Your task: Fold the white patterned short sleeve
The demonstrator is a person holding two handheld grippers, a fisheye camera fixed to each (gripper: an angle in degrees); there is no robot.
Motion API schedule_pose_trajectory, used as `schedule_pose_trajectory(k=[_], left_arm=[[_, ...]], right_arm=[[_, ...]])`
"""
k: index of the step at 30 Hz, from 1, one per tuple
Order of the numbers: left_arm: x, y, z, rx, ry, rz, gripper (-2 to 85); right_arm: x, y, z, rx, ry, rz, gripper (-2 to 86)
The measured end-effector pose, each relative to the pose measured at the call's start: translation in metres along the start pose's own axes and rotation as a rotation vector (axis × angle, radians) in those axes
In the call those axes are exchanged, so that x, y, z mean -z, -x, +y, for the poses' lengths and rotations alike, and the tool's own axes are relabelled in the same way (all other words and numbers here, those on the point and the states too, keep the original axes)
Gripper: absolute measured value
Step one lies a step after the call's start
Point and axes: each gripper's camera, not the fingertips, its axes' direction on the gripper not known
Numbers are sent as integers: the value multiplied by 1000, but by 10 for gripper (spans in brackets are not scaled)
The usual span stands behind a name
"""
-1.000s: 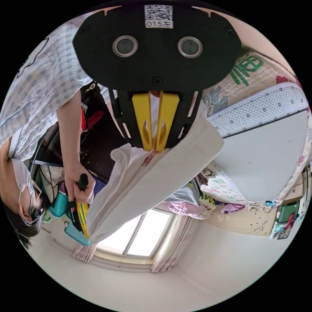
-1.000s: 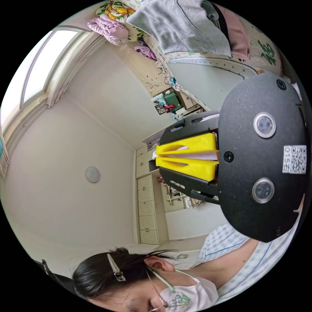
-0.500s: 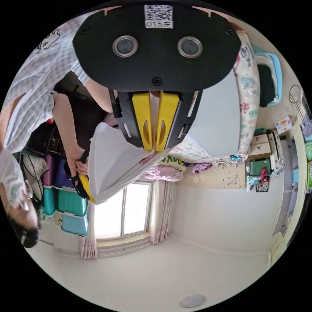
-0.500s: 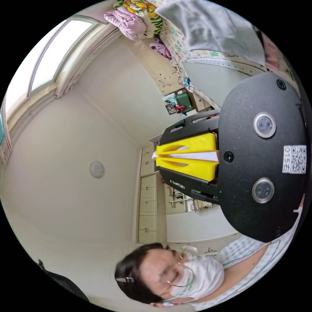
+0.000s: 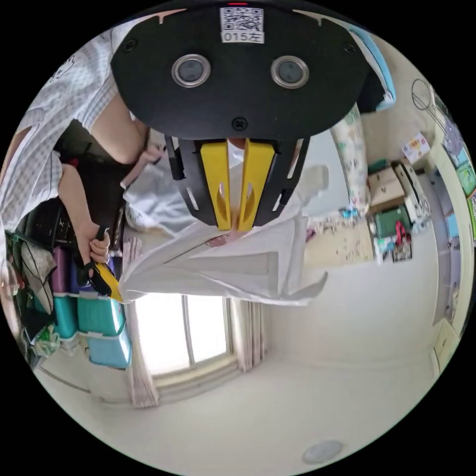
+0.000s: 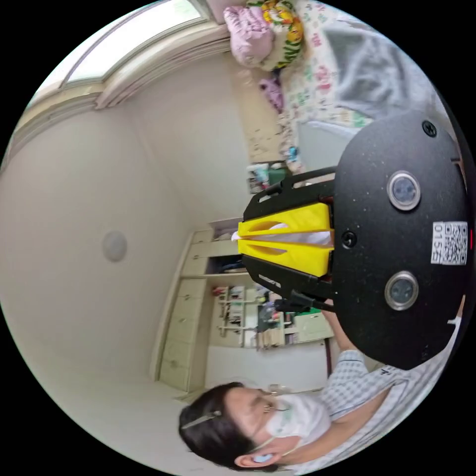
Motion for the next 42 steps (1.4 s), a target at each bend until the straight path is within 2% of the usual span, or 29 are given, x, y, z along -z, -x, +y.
schedule_pose_trajectory(k=[3,4,7,10,13,16,17,19,21,23,27,30,37,42], left_arm=[[-60,19,99,102,251,37,8],[-80,27,142,160,338,71,9],[-99,49,230,328,431,109,20],[-98,70,273,446,432,143,64],[-103,66,278,442,415,261,70],[-103,25,258,317,357,307,8],[-103,17,254,313,364,266,3],[-101,-5,254,445,351,-28,-5],[-102,-18,262,543,319,-130,-7],[-108,-30,269,628,317,-181,-7],[-130,-39,279,749,396,-227,-7],[-139,-37,285,745,432,-313,-7],[-165,-13,308,802,537,-321,-7],[-151,7,317,884,447,-238,-8]], right_arm=[[-35,-38,106,-103,359,182,-4],[-40,-47,126,-137,412,209,-4],[-50,-85,208,-345,574,258,-1],[-70,-100,256,-488,653,252,1],[-122,-93,260,-490,670,234,2],[-211,-68,256,-384,756,281,2],[-249,-55,259,-339,802,338,3],[-300,-41,271,-313,843,493,3],[-356,-33,292,-331,861,666,3],[-388,-29,308,-345,863,732,4],[-442,-34,333,-388,869,810,4],[-464,-42,344,-394,863,812,5],[-525,-61,389,-329,886,866,8],[-571,-80,424,-306,956,980,18]])
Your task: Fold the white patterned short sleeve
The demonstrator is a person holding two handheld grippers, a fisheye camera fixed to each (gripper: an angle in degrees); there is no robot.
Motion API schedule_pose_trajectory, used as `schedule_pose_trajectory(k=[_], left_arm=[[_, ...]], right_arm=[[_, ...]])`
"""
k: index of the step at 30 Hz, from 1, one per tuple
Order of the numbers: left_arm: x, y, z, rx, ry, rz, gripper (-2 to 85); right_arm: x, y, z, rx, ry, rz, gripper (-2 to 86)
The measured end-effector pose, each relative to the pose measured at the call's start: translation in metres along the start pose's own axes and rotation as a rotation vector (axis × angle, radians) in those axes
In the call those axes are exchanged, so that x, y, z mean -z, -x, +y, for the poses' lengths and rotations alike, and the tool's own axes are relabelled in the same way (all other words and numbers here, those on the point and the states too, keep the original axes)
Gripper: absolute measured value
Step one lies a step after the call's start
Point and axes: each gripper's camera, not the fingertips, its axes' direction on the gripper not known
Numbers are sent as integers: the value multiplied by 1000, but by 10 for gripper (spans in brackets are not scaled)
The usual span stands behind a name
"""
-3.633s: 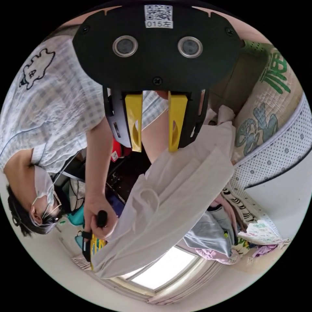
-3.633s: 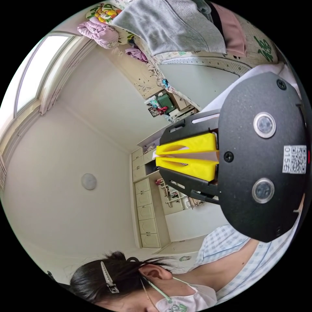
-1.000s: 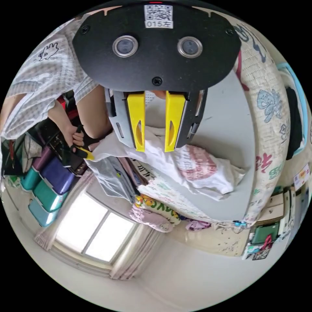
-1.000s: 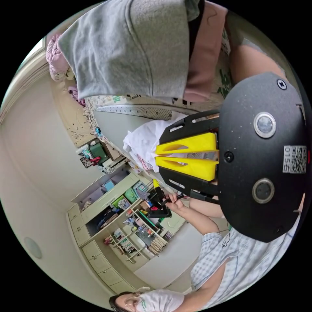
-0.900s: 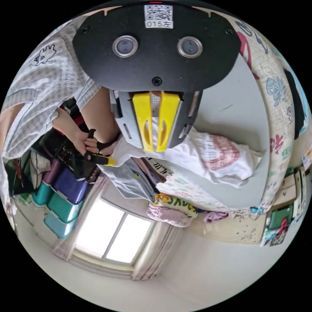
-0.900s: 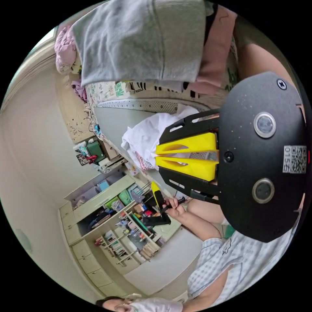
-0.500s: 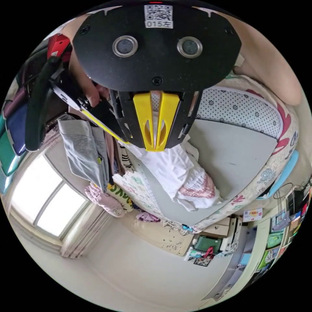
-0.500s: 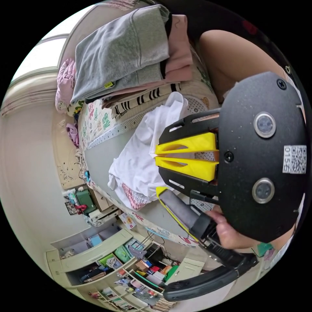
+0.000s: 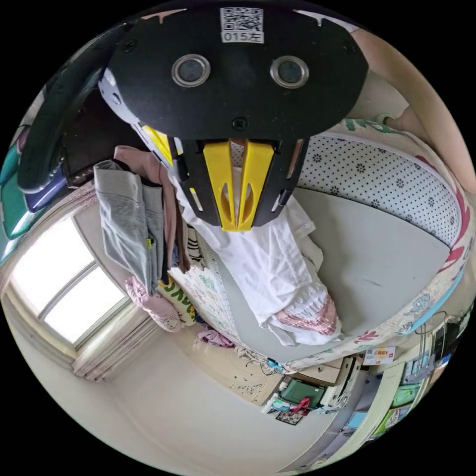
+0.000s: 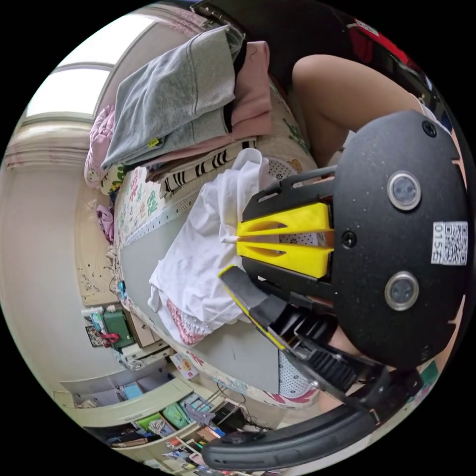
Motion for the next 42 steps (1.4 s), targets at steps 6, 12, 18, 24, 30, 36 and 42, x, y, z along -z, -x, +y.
schedule_pose_trajectory(k=[6,12,18,24,30,36,42], left_arm=[[13,33,-3,126,-34,98,-9],[9,78,3,284,9,205,-9],[-1,101,6,342,65,253,-9],[13,108,1,359,51,219,-9],[27,116,-1,374,45,193,-9],[36,120,-4,354,45,185,-9],[36,121,-4,352,54,173,-9]], right_arm=[[-52,35,-17,46,-25,157,58],[-110,55,-20,-81,-36,495,204],[-168,60,-34,-18,30,514,169],[-192,58,-49,12,48,477,162],[-204,60,-57,32,60,458,160],[-209,57,-58,16,62,439,153],[-214,50,-58,17,83,418,137]])
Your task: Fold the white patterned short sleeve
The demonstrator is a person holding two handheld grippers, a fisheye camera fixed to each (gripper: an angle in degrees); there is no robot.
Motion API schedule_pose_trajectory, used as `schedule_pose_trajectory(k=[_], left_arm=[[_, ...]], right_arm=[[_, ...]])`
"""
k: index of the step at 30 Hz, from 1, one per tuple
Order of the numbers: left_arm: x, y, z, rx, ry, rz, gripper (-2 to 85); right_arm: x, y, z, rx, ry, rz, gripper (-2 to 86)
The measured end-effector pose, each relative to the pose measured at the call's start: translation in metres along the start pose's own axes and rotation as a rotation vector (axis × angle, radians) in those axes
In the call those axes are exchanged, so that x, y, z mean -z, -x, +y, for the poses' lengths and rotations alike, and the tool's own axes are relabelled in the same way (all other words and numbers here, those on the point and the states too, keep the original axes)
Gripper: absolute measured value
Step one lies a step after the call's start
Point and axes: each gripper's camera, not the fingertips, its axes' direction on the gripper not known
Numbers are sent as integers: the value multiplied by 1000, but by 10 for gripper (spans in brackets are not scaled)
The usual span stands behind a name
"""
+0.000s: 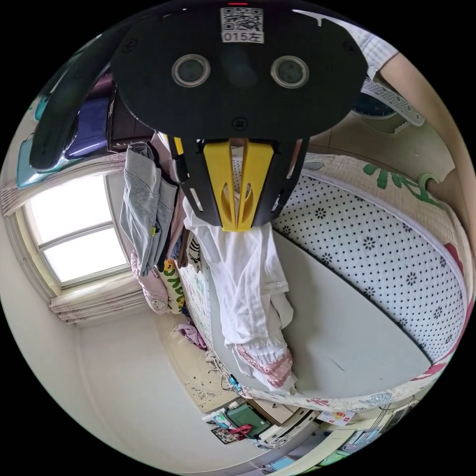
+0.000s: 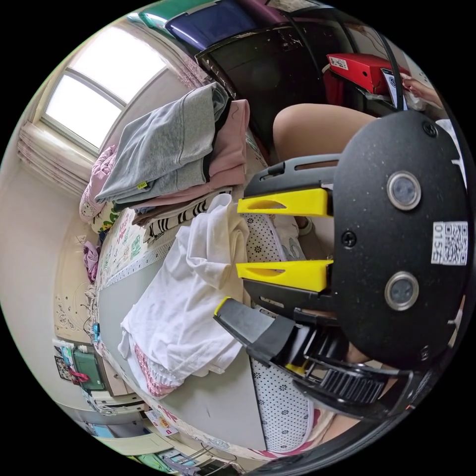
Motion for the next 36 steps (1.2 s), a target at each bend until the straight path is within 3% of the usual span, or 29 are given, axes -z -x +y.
schedule_pose_trajectory(k=[15,30,36], left_arm=[[-1,-11,5,-20,22,6,-9],[1,-34,21,-4,-1,1,-9],[15,-54,24,-86,-81,-126,-9]], right_arm=[[24,-35,25,-24,12,0,133],[108,-118,90,-7,5,-18,133],[149,-176,126,-70,38,-228,113]])
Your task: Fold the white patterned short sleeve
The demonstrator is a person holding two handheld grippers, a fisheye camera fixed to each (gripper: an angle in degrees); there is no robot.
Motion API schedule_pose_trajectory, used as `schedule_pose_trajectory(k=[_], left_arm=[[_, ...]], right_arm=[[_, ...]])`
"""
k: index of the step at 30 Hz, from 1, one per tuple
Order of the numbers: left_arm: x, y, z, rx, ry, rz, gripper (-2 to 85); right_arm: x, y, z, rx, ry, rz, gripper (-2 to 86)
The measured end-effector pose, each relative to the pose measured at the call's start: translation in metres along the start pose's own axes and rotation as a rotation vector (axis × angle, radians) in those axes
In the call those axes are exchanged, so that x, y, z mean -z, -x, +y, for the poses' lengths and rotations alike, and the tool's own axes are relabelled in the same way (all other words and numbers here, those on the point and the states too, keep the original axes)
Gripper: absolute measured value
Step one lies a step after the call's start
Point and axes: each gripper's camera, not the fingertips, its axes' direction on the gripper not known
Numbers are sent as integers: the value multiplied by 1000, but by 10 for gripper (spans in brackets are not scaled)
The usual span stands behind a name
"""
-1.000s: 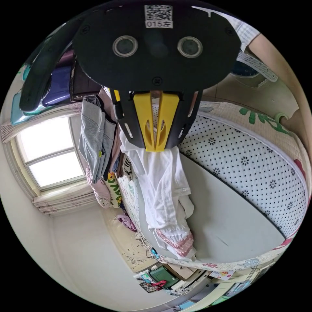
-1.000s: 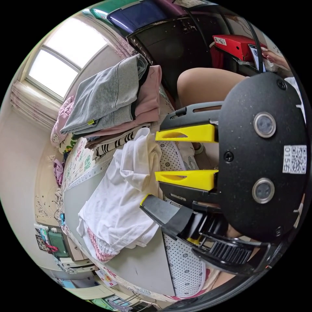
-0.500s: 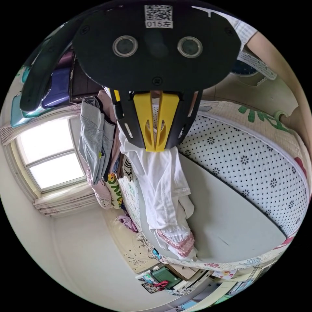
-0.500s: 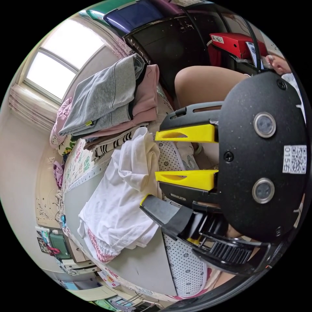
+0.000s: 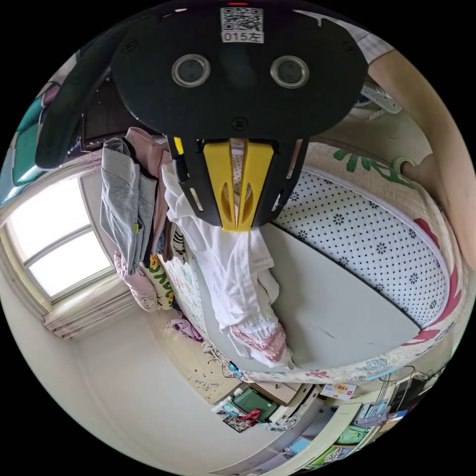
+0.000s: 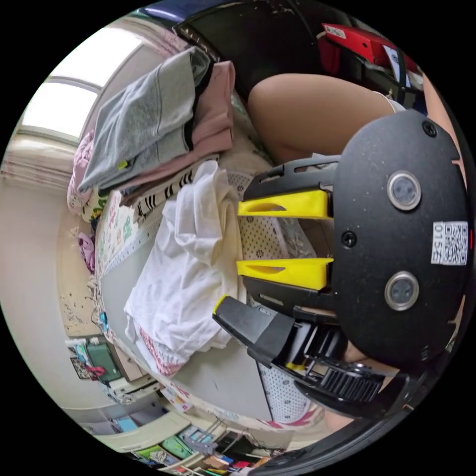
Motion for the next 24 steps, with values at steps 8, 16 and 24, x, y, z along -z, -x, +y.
schedule_pose_trajectory(k=[8,16,24], left_arm=[[8,-26,19,-114,-57,-42,-9],[17,-72,26,-290,27,-88,-8],[115,-66,-6,-576,-203,276,-8]], right_arm=[[84,-95,73,-14,-13,-208,70],[169,-206,124,152,19,-334,63],[286,-410,202,240,-334,-1052,3]])
